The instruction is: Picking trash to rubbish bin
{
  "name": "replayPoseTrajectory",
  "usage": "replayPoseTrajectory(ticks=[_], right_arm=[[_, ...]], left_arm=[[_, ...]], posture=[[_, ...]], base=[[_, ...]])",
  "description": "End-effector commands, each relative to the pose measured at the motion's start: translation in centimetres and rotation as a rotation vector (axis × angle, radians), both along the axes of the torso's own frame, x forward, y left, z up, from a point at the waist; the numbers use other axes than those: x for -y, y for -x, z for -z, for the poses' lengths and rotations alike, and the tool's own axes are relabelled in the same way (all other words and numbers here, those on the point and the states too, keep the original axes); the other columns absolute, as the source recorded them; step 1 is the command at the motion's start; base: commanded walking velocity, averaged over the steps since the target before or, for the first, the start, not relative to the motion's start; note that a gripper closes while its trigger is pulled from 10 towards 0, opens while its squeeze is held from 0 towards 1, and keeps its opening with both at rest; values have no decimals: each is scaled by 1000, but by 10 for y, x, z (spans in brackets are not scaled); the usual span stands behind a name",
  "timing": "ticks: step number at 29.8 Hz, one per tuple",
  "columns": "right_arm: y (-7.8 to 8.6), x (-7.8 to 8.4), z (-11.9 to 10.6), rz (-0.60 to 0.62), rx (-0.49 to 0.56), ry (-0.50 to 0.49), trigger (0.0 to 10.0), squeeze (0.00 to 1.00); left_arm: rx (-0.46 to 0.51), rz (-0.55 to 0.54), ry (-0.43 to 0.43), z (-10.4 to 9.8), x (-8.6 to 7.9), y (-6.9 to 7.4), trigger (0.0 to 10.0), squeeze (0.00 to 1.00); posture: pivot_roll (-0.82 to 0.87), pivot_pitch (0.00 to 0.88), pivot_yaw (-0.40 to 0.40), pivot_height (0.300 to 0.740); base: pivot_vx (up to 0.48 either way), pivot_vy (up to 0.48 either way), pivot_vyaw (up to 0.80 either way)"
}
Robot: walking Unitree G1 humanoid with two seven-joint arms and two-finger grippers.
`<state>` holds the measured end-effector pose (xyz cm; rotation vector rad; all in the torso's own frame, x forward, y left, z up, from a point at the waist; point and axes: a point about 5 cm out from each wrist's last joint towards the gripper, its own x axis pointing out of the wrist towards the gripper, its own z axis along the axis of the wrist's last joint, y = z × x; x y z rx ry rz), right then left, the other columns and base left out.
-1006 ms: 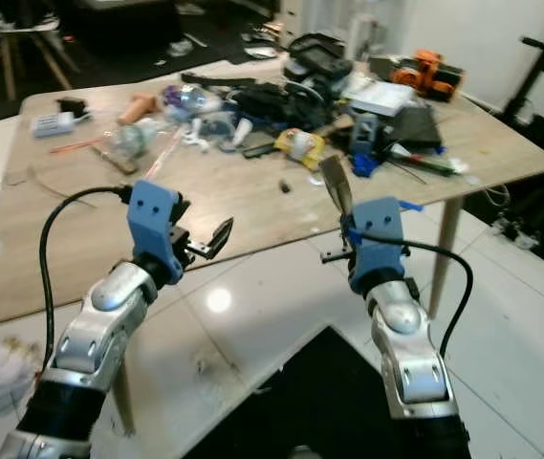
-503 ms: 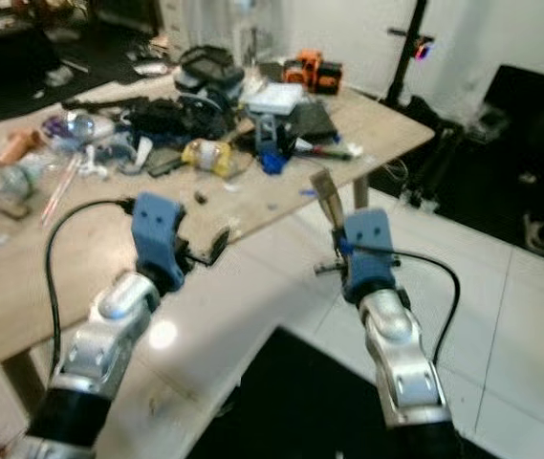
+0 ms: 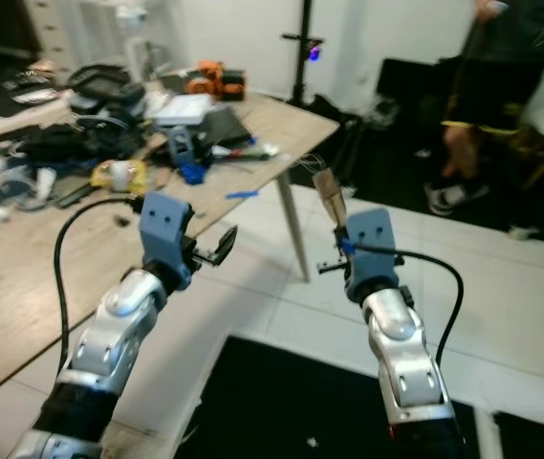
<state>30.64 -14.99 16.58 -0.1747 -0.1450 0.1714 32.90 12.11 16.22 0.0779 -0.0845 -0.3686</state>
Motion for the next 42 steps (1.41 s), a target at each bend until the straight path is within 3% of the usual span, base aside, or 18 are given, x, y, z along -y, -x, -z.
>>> replayPoseTrajectory(ticks=[1,15,27,42], right_arm=[[0,1,9,4,-33,-5,10000,0],[-2,0,11,1,-41,-11,10000,0],[-6,-5,17,-20,-59,-6,10000,0],[-4,-6,16,-14,-51,-5,10000,0]], left_arm=[[-25,-10,-15,7,0,0,10000,0],[-17,-9,-43,6,3,-3,10000,0],[-23,-69,-59,7,-9,-4,10000,0],[-39,-90,-44,9,-7,-8,10000,0]], posture=[[-88,41,-15,740],[-69,40,-30,740],[-53,45,-42,740],[-83,56,-6,740]], base=[[0,0,-800],[0,0,-800],[0,0,-800],[0,0,-800]])
